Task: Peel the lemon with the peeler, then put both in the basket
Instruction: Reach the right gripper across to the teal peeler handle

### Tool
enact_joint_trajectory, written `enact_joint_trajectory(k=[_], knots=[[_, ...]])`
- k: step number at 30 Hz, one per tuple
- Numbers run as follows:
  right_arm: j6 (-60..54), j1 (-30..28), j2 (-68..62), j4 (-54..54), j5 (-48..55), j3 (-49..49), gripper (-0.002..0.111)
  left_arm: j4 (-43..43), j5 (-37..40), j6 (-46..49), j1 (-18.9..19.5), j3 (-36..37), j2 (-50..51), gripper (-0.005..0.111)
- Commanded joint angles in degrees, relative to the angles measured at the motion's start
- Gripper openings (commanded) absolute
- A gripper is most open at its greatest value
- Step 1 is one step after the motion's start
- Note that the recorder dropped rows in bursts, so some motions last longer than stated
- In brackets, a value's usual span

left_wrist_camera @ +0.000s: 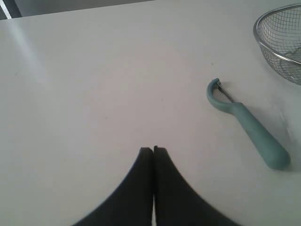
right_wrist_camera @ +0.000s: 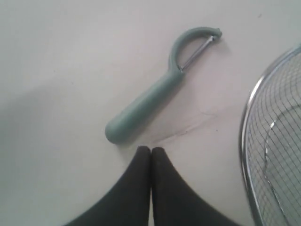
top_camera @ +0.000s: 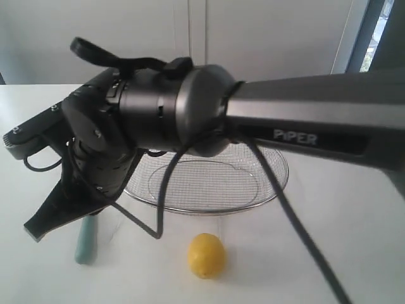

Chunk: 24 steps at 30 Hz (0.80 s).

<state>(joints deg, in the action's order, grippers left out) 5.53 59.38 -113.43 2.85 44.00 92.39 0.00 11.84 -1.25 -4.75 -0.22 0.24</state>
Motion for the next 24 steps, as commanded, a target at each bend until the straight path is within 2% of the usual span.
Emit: enact_joint_trajectory(k=[1,12,16,21,24], knots=[[0.53,0.51,-4.02,0.76,-1.37,3.06,0.0,0.31,0.19,-0.04,0.03,0.22,-0.24,0.0],[0.53,1.69,-10.26,0.23,-1.8,6.44,0.003,0.31,0.19,-0.04,0.03,0.22,-0.24,0.0],[0.8,1.69,-11.77,0.23,-1.96,6.44,0.015,0.31,0.19,-0.04,0.03,0.22,-0.24,0.0],[1.37,1.69,-12.37,-0.34,-4.41,6.44,0.036,0.31,0.19,-0.04,0.03,0.22,-0.24,0.0],[1.37,1.69,-13.04,-0.34,-5.58,6.44,0.041,0.31,0.19,-0.04,0.03,0.22,-0.24,0.0]])
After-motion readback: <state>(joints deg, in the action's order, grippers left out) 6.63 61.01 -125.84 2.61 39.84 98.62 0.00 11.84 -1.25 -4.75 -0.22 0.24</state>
